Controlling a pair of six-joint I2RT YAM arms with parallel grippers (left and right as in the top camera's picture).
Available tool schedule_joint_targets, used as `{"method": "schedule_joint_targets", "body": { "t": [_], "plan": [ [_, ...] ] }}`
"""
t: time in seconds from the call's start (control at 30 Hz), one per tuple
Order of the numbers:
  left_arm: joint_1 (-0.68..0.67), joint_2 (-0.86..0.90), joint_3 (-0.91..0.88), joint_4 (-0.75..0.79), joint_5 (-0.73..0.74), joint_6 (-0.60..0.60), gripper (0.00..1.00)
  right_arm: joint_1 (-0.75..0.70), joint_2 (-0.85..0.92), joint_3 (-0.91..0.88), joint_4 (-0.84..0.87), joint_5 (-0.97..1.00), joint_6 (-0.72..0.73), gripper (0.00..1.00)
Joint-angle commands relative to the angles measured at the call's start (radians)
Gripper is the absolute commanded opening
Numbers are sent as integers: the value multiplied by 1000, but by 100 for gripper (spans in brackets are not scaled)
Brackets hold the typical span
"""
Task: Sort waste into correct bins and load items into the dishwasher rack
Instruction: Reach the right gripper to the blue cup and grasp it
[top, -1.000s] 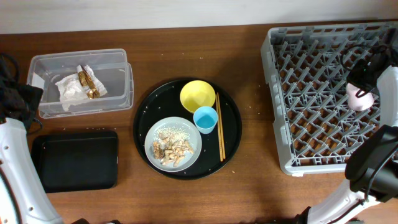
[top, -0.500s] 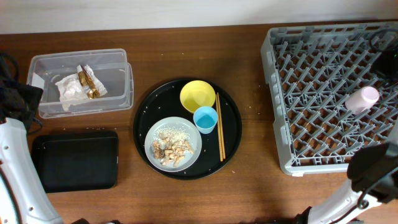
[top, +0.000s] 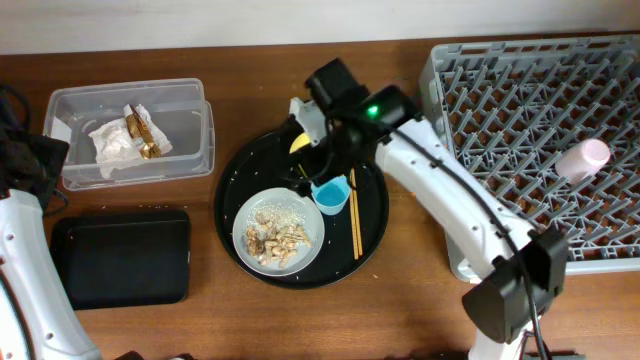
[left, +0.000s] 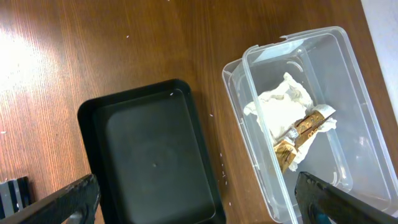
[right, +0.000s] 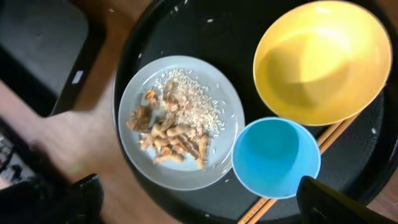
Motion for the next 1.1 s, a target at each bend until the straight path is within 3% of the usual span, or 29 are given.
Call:
{"method": "schedule_joint_targets", "body": {
  "t": [0.0, 0.03, 0.07, 0.13, 0.27, 0.47, 0.7, 1.07],
  "plan": [
    [3, -3, 3, 0, -11, -2, 99, 55, 52, -3, 16, 108, 30, 82],
    [3, -3, 3, 0, -11, -2, 99, 58, 82, -3, 22, 108, 31, 64],
    [3, -3, 3, 0, -11, -2, 99, 55, 130, -3, 22, 129, 82, 53],
    [3, -3, 3, 0, -11, -2, 99, 55, 176, -3, 18, 178, 163, 43],
    [3, -3, 3, 0, -11, -2, 99, 55, 214, -10, -2, 247, 238, 48],
    [3, -3, 3, 0, -11, -2, 99, 56, 214, -113, 79, 238, 315, 48],
    [3, -3, 3, 0, -11, -2, 99, 63, 215, -116, 117, 239, 315, 33],
    [3, -3, 3, 0, -11, -2, 99, 88, 215, -141, 146, 243, 319, 33]
  ]
}}
